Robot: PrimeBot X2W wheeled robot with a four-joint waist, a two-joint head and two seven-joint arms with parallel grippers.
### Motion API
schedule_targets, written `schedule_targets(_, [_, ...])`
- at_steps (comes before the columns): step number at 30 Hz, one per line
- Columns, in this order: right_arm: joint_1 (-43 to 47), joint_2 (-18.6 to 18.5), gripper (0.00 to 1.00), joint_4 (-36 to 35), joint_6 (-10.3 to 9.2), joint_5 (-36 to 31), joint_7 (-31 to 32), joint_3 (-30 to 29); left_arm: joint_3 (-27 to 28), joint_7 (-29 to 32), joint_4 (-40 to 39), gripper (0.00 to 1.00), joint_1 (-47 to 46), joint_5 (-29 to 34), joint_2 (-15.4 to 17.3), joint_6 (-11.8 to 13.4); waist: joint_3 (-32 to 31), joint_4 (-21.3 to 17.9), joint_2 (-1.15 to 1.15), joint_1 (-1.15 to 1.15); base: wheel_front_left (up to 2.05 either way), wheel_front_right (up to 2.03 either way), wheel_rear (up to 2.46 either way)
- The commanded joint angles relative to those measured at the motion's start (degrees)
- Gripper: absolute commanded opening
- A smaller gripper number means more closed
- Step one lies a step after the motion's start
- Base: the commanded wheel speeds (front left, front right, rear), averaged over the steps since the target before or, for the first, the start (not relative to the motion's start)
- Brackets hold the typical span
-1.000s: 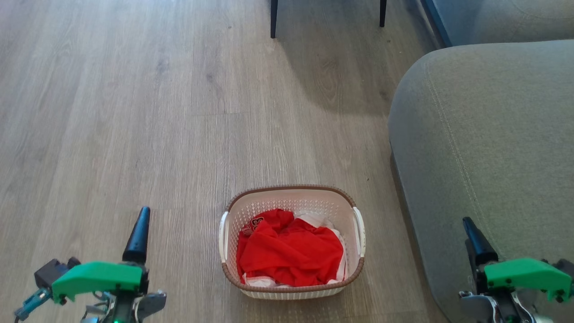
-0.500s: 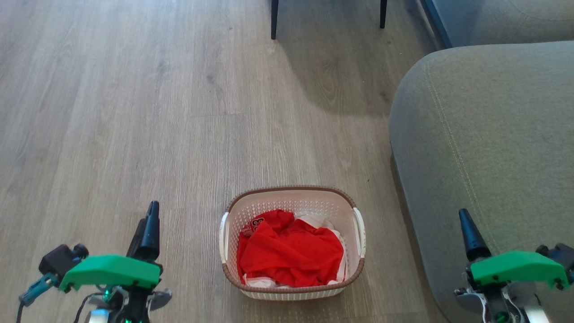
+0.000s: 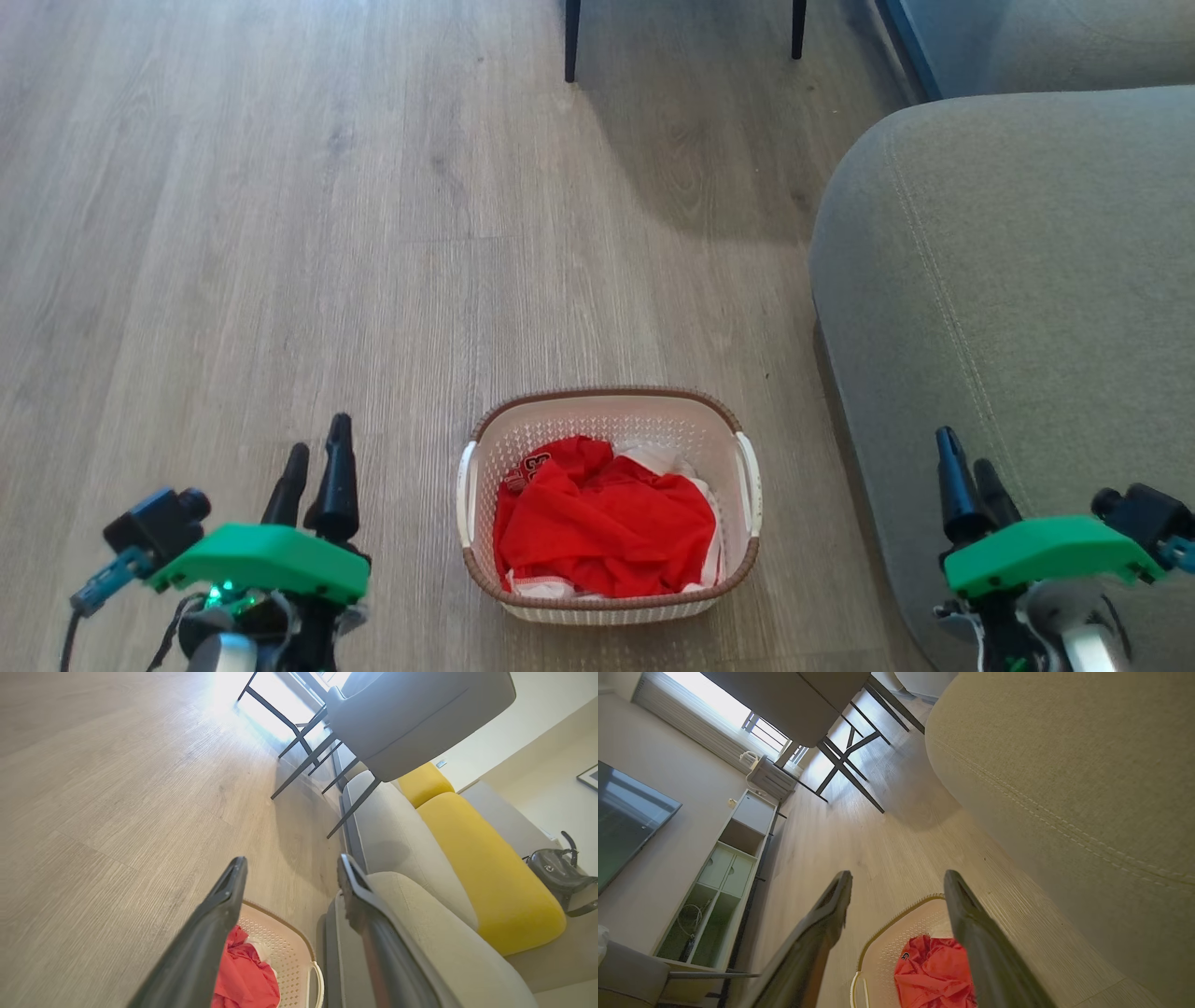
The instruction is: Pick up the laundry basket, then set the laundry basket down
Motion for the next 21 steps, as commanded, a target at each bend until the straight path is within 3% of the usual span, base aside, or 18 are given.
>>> schedule_targets(1, [-2.08,-0.59,1.00,-2.35,0.05,-2.53,-1.08,1.24,0.20,-0.81,-2.40,1.00,-1.49,2.50,0.89,0.50,0.01,0.02,0.00,0.00,0.00,0.00,0.00])
schedule_targets(21, [-2.10,-0.71,1.00,-2.03,0.06,-16.85,-4.27,3.90,-3.65,-4.00,-3.05,1.00,-0.35,16.91,2.94,4.45,0.11,0.09,0.00,0.00,0.00,0.00,0.00])
